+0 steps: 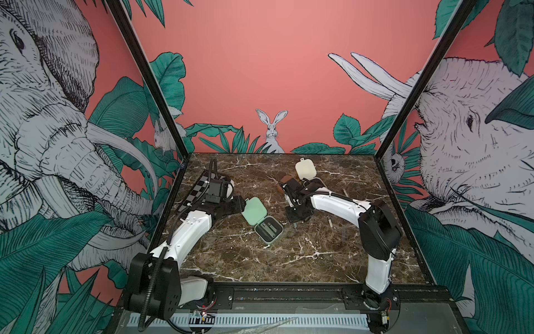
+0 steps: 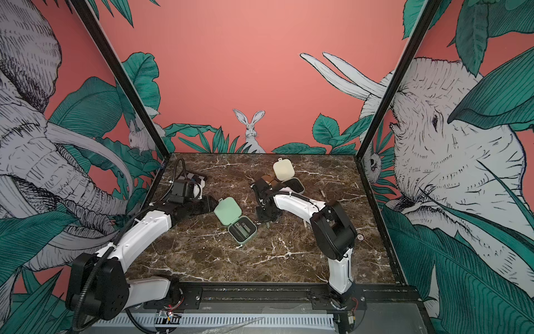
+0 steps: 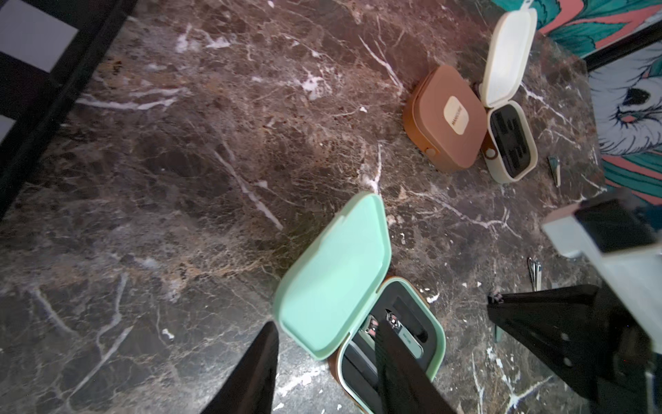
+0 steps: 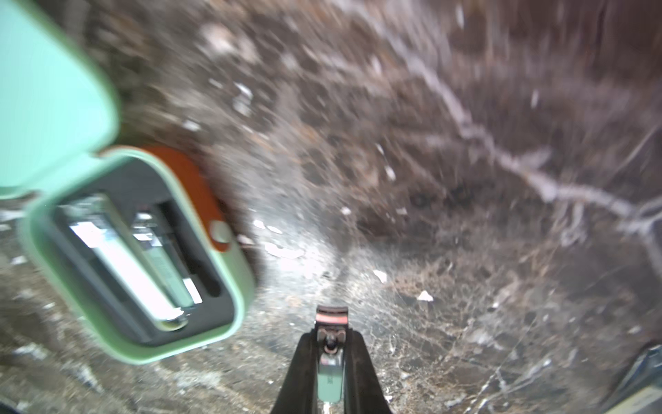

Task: Organize nail clipper sets
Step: Pick up the nail clipper from the center of the board, then place the nail clipper in the storage box.

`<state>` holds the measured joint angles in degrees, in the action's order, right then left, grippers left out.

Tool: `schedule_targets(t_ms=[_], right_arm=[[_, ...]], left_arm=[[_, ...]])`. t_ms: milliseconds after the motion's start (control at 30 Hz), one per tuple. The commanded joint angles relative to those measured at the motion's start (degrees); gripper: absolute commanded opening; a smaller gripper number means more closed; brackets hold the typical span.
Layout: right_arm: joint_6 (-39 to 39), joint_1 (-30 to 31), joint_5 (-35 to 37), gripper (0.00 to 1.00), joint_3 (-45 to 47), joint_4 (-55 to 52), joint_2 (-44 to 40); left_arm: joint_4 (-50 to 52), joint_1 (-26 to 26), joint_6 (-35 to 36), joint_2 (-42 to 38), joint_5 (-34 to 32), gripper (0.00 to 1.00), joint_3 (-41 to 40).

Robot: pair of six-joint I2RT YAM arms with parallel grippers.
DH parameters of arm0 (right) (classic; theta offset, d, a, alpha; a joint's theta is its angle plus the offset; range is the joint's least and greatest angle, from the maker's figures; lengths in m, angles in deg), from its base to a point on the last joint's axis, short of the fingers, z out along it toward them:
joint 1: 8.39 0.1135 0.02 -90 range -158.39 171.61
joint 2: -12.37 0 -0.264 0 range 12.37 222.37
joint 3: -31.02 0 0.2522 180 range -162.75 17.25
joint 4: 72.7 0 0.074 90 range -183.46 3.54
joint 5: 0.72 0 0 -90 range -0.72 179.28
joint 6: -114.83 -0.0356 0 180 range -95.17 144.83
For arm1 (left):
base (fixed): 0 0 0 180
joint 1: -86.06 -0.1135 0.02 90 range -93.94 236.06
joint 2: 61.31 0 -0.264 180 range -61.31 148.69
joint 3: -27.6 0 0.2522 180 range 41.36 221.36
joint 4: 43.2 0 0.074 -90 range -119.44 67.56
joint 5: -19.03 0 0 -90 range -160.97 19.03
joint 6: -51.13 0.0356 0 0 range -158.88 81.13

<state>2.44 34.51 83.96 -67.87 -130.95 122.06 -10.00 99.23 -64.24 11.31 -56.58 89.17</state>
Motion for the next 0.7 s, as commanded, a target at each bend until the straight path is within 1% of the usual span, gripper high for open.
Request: schedule_targets(t_ms=[0,133,300,467,667], right_arm=[[8.7,1.7,-2.3,0.08,-5.4,-2.5,2.8],[13.2,2.5,-4.0,0.08,-10.7,-3.7,6.8],[15.8,3.7,-5.4,0.07,-16.3,-5.8,11.0],[16.7,5.8,-5.1,0.07,-18.9,-7.1,14.0],[16.6,6.1,-5.1,0.07,-19.9,-6.9,15.6]], left_arm=[[0.2,-1.7,-0.5,-1.1,1.9,0.47,-0.2],[0.3,-2.4,-0.5,-0.9,2.3,0.47,0.1],[0.6,-2.6,-0.5,-0.9,2.2,0.47,-0.5],[0.8,-2.8,-0.5,-1.0,1.9,0.47,-1.1],[0.6,-2.9,-0.5,-1.1,2.2,0.47,-1.3]])
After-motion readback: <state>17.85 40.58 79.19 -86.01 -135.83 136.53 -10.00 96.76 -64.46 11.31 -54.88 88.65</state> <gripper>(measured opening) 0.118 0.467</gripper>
